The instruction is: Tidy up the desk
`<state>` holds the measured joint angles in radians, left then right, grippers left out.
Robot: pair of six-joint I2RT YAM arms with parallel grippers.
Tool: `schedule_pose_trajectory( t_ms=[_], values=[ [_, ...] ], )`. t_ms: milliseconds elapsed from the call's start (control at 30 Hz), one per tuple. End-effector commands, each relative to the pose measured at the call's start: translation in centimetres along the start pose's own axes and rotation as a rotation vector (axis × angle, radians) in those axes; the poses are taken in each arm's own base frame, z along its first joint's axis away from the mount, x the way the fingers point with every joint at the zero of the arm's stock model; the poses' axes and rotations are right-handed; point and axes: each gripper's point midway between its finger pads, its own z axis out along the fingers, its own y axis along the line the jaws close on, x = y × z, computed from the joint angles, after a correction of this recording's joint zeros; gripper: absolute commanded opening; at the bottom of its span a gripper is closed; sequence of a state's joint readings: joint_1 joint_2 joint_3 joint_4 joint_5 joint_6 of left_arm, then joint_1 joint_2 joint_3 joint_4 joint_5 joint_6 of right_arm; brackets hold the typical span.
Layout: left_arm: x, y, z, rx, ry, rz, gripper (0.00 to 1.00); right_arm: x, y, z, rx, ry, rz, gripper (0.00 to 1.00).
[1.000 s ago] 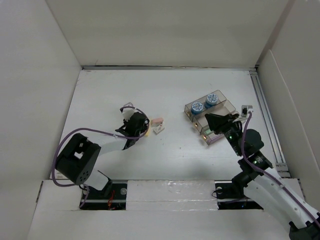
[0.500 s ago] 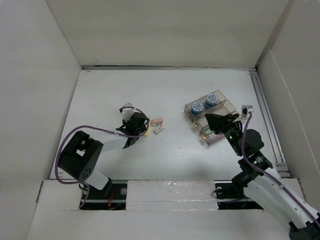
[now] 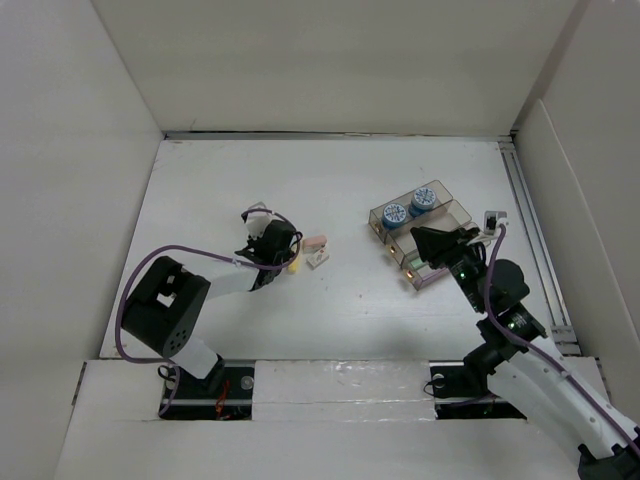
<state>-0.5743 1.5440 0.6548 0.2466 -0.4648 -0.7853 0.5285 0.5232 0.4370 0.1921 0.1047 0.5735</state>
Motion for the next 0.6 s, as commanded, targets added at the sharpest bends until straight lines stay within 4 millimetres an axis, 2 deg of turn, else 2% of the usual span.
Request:
schedule_pose_trajectory(
  t_ms=[0,133,267,433,500,567],
  values=[
    [-0.84,-0.01,-0.11,-0.019,-0.015,-0.001,0.25,-3.56,2.25,-0.07,-0.060,-0.098,0.019,0.37],
    [-0.60,-0.15,-0.14,-0.016,0.004,0.016,0.33,-3.74,2.27,-0.12,-0.058,-0.103,0.020,0.37],
    [-0.34,-0.30,0.19,-0.028,0.025,0.041,0.31,-3.80,2.35,-0.24,-0.061,-0.103,0.017,0.37],
    [-0.33,-0.61,0.25,-0.018,0.032,0.048,0.16,-3.86,2.29,-0.28,-0.058,-0.106,0.019,0.37],
    [-0.26,-0.59,0.31,-0.022,0.038,0.063,0.14,-3.76,2.23,-0.25,-0.057,-0.104,0.020,0.37],
    [-0.20,-0.48,0.32,-0.027,0.040,0.067,0.06,-3.96,2.42,-0.29,-0.062,-0.107,0.017,0.37]
  ],
)
